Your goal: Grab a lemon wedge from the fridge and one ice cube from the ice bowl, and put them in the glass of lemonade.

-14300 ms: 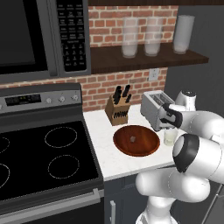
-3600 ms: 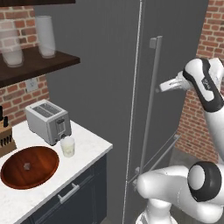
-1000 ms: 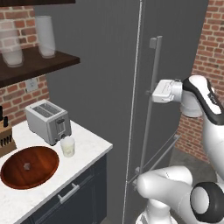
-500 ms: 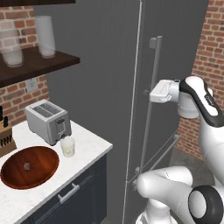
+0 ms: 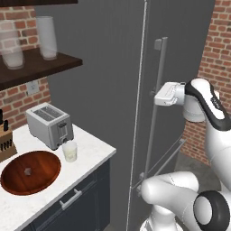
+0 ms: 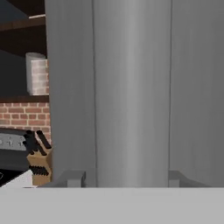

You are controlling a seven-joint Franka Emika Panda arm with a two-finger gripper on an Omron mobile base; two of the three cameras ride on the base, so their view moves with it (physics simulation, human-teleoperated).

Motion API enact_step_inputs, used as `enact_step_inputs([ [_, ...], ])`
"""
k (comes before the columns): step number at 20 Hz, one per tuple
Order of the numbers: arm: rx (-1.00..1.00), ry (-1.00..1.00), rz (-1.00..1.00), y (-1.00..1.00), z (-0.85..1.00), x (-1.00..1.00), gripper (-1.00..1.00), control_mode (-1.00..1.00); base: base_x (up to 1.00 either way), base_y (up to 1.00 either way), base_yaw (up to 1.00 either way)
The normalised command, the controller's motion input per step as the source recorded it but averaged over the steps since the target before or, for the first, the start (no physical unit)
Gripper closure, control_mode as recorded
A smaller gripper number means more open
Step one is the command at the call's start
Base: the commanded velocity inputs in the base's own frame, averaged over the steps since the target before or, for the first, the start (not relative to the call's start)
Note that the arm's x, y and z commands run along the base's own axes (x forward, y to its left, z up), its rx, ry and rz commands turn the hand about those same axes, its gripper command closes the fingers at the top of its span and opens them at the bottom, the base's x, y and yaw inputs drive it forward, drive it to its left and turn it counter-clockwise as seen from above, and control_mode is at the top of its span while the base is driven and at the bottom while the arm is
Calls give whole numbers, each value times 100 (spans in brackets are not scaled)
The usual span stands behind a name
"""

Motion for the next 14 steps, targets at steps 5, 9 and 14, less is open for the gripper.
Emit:
enact_step_inputs([
  [5,0,0,0,-10,0,0,100,-100,0,0,0],
  [9,0,0,0,-25,0,0,100,-100,0,0,0],
  [14,0,0,0,-43,0,-15,100,-100,0,0,0],
])
